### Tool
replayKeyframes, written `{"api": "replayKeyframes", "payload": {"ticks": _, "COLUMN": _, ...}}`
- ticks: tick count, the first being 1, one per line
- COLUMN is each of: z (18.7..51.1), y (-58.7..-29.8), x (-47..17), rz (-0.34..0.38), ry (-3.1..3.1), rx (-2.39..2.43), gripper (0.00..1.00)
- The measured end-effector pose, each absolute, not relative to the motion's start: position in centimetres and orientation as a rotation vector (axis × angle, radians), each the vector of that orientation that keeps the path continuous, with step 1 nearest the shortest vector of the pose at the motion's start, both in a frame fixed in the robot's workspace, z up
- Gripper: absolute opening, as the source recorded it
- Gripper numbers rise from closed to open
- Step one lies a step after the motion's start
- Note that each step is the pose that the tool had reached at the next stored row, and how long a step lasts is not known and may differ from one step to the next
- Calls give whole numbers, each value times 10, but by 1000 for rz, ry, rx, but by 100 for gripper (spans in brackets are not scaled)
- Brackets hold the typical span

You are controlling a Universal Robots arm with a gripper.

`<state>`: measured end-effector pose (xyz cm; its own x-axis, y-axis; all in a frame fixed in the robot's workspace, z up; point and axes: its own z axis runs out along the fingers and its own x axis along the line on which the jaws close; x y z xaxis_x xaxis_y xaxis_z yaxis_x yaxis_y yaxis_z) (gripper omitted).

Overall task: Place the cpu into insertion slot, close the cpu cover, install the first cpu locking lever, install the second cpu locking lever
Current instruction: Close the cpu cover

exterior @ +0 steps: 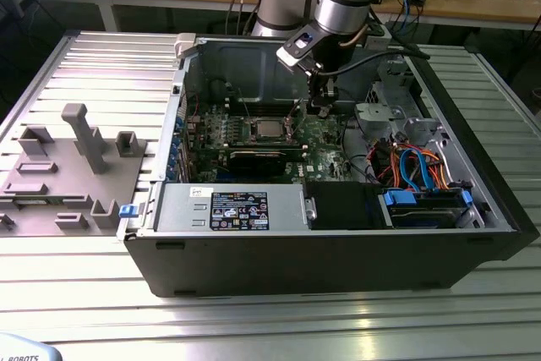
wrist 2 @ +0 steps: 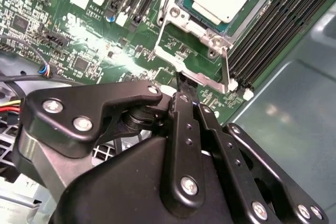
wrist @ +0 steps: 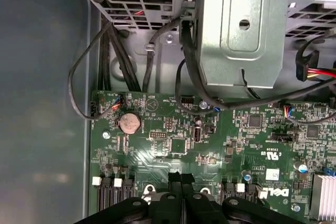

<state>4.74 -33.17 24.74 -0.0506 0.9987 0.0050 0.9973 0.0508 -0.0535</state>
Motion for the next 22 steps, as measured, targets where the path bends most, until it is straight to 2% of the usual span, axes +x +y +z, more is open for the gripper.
{"api": "replayKeyframes", "payload": {"ticks": 22, "z": 247, "y": -332, "x": 17, "rz": 55, "ry": -2247, "rx": -2136, "gripper": 11}}
